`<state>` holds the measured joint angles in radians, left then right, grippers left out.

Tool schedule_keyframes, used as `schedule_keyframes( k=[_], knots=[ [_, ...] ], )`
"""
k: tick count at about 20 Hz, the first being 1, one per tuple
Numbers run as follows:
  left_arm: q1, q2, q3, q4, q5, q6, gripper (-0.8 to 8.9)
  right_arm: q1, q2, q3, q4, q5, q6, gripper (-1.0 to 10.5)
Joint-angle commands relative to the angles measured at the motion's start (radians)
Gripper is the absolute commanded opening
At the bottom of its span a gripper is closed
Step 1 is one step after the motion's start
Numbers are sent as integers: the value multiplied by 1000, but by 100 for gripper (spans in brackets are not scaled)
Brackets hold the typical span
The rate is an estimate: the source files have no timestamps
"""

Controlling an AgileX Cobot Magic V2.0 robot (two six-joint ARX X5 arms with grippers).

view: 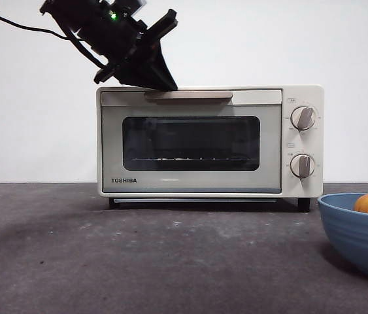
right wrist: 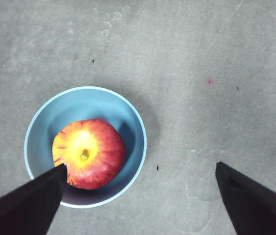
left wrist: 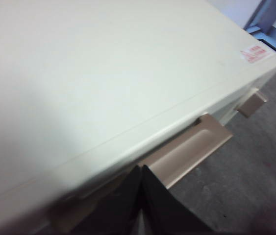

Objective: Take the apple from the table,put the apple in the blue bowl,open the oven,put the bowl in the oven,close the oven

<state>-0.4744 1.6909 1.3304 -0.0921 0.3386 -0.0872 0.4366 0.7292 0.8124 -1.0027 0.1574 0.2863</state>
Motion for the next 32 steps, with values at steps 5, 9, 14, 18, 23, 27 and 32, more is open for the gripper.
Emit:
schedule_keyframes(
  k=[5,9,14,18,23,27,32],
  knots=[
    [-42,55,22,-95,-3,28,7,3,0,6,3,2,5,479],
    [-73,55,22,-198,-3,63,7,-3,0,6,5,29,-16,479],
    [-107,55,22,-319,-3,73,7,-29,0,6,1,27,-38,479],
    [-129,54,22,-425,-3,73,7,-48,0,6,-13,26,-55,479],
    [-135,54,22,-546,-3,73,7,-84,2,6,-69,-9,-68,473],
    [-137,51,22,-627,1,77,7,-127,4,6,-78,-66,-78,470],
    [-159,19,22,-645,21,103,7,-159,69,6,-63,-150,-94,470]
  ],
)
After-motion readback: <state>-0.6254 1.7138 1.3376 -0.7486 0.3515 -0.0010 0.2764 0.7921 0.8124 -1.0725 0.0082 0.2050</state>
